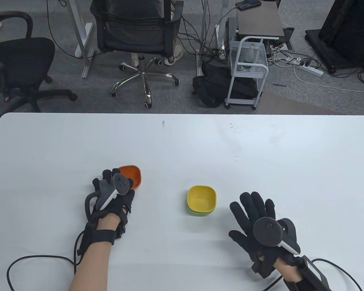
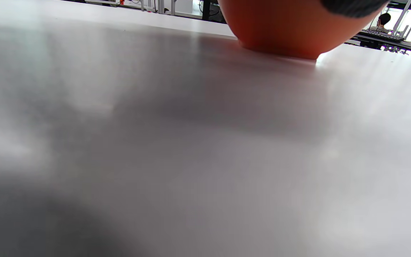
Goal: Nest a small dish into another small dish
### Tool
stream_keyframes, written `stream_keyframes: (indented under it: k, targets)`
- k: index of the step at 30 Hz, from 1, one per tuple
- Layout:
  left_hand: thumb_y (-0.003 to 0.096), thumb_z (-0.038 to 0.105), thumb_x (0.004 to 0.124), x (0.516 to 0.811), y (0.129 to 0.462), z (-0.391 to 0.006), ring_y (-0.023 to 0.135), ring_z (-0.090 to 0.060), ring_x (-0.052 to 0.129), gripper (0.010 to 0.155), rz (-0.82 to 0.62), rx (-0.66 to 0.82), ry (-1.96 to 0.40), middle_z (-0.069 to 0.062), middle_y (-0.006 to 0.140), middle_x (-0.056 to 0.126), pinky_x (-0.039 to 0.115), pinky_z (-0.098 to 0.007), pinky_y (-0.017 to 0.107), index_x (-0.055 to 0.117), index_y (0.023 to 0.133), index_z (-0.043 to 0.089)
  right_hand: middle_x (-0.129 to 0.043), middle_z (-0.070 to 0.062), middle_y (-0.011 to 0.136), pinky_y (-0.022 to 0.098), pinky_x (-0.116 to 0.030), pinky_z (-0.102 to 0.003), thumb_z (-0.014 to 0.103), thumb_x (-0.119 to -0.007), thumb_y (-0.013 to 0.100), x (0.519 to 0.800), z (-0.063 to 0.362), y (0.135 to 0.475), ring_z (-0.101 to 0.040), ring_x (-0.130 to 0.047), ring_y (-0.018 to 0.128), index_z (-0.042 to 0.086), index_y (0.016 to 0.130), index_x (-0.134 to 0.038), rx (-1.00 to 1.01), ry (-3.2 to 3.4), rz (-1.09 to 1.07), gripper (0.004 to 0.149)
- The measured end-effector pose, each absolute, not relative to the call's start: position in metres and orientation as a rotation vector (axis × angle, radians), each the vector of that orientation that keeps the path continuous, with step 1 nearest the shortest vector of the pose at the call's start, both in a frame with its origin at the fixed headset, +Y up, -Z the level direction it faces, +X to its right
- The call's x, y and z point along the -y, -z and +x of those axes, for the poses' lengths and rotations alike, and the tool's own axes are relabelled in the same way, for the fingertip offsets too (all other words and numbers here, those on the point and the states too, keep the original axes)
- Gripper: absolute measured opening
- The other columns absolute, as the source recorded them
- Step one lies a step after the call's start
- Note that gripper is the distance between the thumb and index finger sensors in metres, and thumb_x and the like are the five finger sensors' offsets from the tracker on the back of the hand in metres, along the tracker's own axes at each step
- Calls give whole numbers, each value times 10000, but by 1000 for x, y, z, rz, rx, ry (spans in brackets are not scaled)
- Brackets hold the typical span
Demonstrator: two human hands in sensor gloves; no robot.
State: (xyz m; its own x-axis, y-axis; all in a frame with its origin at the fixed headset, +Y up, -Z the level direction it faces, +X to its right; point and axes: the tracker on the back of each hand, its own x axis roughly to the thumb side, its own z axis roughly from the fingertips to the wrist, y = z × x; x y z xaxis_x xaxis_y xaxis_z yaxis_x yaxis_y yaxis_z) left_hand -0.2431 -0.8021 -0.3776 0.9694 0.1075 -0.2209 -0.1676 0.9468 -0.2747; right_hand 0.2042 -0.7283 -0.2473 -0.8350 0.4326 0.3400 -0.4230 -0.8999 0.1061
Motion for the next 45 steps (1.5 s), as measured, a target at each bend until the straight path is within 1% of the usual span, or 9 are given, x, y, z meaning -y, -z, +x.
stream_keyframes:
  k: [3, 13, 30, 34, 38, 43, 45]
  targets:
    - [390, 601, 622, 802, 378, -243, 1096, -123, -27, 503, -293, -206, -140, 202, 1142, 100, 30, -529, 771, 571, 888, 556, -20, 28, 1069, 648, 34, -636, 571, -721, 341, 728, 204, 247, -363, 23, 1014, 418, 944, -262, -38, -2644, 497, 773]
    - [389, 591, 627, 803, 380, -243, 1100, -125, -13, 497, -293, -211, -138, 202, 1143, 121, 38, -530, 773, 579, 881, 542, -20, 24, 1069, 648, 33, -637, 569, -723, 341, 729, 204, 247, -364, 21, 1014, 416, 945, -269, -50, -2649, 503, 771]
    - [418, 555, 616, 807, 381, -246, 1101, -126, -19, 483, -347, -208, -191, 242, 1126, 62, 31, -535, 772, 512, 889, 541, -20, 24, 1069, 647, 36, -636, 566, -725, 341, 730, 203, 247, -364, 22, 1014, 415, 945, -275, -81, -2661, 500, 769]
    - [424, 543, 618, 807, 381, -247, 1105, -127, -9, 485, -351, -209, -208, 230, 1141, 114, 34, -536, 774, 508, 896, 522, -20, 23, 1069, 647, 35, -636, 566, -725, 341, 730, 203, 247, -364, 22, 1014, 415, 946, -276, -85, -2661, 501, 769]
    - [424, 518, 639, 805, 381, -250, 1111, -132, 21, 480, -329, -209, -251, 211, 1148, 159, 47, -538, 779, 538, 893, 505, -19, 23, 1069, 647, 36, -635, 566, -725, 343, 730, 203, 247, -364, 22, 1014, 414, 946, -276, -85, -2659, 501, 767]
    - [402, 496, 670, 797, 380, -256, 1123, -138, 103, 470, -215, -230, -320, 191, 1149, 270, 92, -539, 788, 613, 867, 469, -20, 23, 1069, 647, 36, -636, 566, -725, 342, 730, 203, 247, -363, 22, 1014, 415, 946, -276, -83, -2658, 502, 768]
    - [401, 498, 669, 795, 380, -257, 1122, -139, 103, 469, -217, -227, -325, 188, 1150, 270, 95, -538, 788, 615, 867, 468, -20, 24, 1069, 647, 36, -635, 566, -725, 342, 730, 203, 247, -365, 22, 1012, 415, 946, -276, -84, -2657, 504, 767]
